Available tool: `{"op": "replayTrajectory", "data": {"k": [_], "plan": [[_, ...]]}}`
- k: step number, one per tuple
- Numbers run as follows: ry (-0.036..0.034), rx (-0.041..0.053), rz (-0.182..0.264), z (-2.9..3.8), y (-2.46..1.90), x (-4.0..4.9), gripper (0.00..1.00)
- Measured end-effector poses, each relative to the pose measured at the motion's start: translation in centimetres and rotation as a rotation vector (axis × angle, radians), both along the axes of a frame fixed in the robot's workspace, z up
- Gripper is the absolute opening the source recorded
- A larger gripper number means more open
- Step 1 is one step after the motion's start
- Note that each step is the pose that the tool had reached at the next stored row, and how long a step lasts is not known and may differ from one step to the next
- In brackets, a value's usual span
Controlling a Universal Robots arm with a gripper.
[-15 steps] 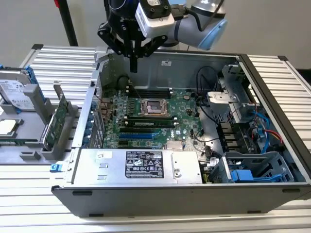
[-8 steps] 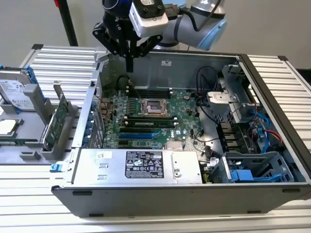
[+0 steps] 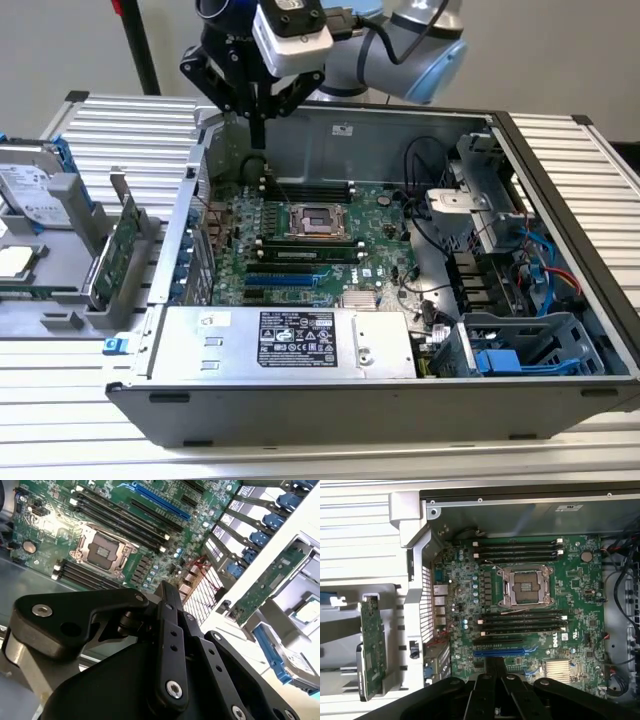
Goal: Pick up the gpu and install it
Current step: 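Reach for the gpu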
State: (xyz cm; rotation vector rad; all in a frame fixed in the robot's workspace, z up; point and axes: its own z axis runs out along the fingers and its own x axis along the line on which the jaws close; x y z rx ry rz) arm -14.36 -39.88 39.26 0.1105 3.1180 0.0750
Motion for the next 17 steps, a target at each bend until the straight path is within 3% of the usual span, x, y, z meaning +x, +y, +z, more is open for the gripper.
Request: {"op": "replayTrajectory", "data": {"k": [17], "plan": [[0.0001,0.0000,0.000,0.00,0.00,-1.86,0.00]]}}
